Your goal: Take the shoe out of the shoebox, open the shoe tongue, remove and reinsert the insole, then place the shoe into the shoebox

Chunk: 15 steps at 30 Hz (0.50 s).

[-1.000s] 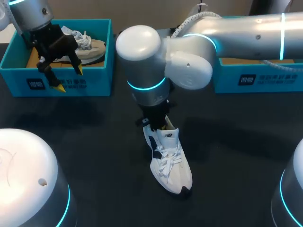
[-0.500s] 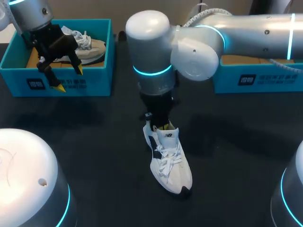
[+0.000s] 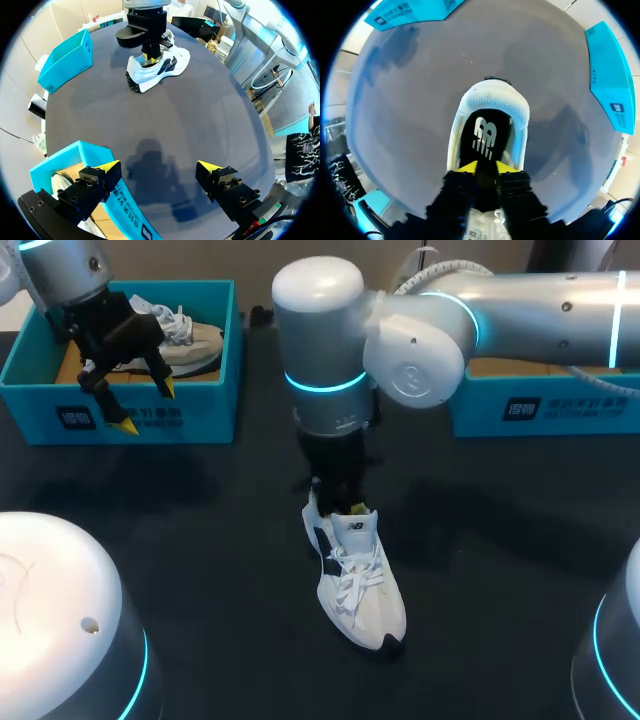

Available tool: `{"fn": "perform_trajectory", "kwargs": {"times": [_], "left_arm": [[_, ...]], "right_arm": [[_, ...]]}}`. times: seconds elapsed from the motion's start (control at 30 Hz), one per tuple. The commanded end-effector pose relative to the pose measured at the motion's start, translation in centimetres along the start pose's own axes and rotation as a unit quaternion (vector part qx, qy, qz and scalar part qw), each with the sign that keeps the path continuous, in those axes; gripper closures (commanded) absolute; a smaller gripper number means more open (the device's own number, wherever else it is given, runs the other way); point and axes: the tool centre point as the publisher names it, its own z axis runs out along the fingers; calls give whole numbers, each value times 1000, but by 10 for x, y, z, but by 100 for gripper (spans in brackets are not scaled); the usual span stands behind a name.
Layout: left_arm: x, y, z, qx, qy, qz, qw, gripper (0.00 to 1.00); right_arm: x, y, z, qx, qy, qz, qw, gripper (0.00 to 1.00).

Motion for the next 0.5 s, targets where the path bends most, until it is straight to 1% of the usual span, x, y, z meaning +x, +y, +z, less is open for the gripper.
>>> {"fn": "perform_trajectory", "kwargs": {"times": [0.03,0.17,0.2,0.27,0.5], "left_arm": [[0,0,0,-1,0,0,1000,0],[0,0,0,-1,0,0,1000,0],[0,0,0,-1,0,0,1000,0],[0,0,0,-1,0,0,1000,0],[0,0,0,-1,0,0,1000,0]], "right_arm": [[-2,-3,0,-1,10,7,1000,57],[-1,-5,2,-1,16,12,1000,51],[0,-6,2,0,17,13,1000,40],[2,-7,2,0,17,14,1000,0],[1,-13,3,-8,21,31,999,0]]}}
